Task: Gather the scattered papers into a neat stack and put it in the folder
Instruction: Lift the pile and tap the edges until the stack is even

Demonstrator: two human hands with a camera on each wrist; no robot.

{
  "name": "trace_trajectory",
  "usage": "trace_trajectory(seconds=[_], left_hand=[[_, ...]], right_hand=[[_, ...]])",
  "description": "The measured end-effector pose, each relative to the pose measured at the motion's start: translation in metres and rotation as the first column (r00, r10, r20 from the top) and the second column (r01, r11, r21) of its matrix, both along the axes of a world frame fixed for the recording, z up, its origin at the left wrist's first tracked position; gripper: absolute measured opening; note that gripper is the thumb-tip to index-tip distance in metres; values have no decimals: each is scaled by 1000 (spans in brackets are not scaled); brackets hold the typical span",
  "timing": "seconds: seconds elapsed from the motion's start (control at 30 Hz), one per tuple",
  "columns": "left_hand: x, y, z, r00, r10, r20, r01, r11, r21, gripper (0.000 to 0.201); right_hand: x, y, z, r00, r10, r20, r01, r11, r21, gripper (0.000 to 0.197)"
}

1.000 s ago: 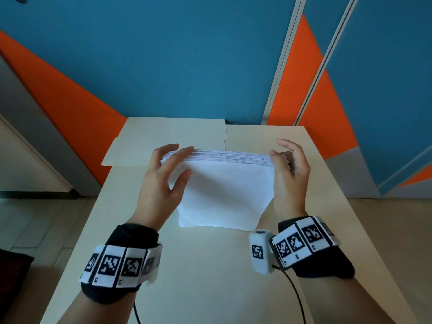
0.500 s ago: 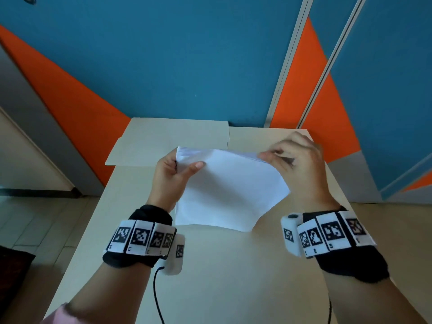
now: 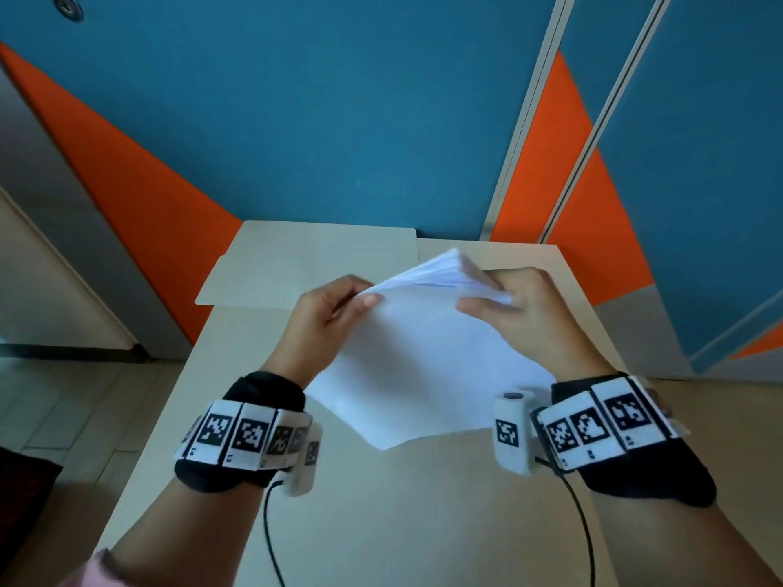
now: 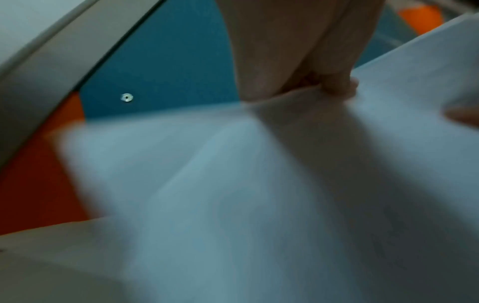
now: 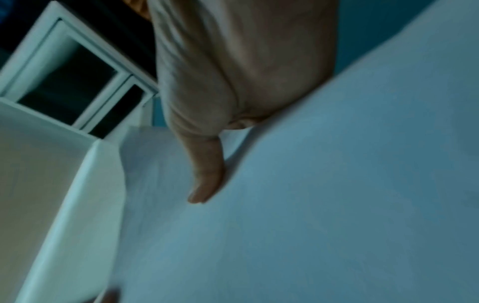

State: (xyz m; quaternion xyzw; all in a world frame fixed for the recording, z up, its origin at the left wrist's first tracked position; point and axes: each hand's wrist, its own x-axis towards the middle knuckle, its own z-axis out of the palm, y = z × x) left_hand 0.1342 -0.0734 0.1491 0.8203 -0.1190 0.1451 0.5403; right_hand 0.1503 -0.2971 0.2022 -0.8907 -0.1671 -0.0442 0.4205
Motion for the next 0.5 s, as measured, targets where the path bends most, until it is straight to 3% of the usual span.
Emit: trace_trajectory(seconds=[0.1,0.17,0.2,0.27,0.3,0.37,0.43,0.5], left_hand=[[-7,32,-34,994,40,-102,-26,990,142,31],[-12,50,-50,982,41,-182,-19,993,119,20],[-15,56,-56,976,44,-213,-30,997,70,22],[-18,64,-63,956,30,-292,-84,981,-175,23],[-20,65,-63,947,-9,-321,-103,939,-329,16],[-23,62,-66,929,-112,-354,-114,820,-560,42],[-25,53,-67,894,-197,-401,-122,757,-642,66],[-25,44,-66,847,-259,-465,-103,777,-621,72]], right_hand=[[-5,-20,-5,997,-21,-76,32,989,148,8],[-6,-32,-15,990,-36,-139,68,971,229,17],[-6,-36,-21,986,-51,-161,94,958,271,21],[-6,-41,-33,979,-82,-186,143,929,342,27],[-6,-43,-39,975,-87,-205,162,911,380,26],[-8,-43,-49,957,-89,-275,210,867,451,23],[-10,-43,-58,935,-78,-347,262,811,524,18],[-11,-45,-66,927,-26,-375,260,765,590,41]])
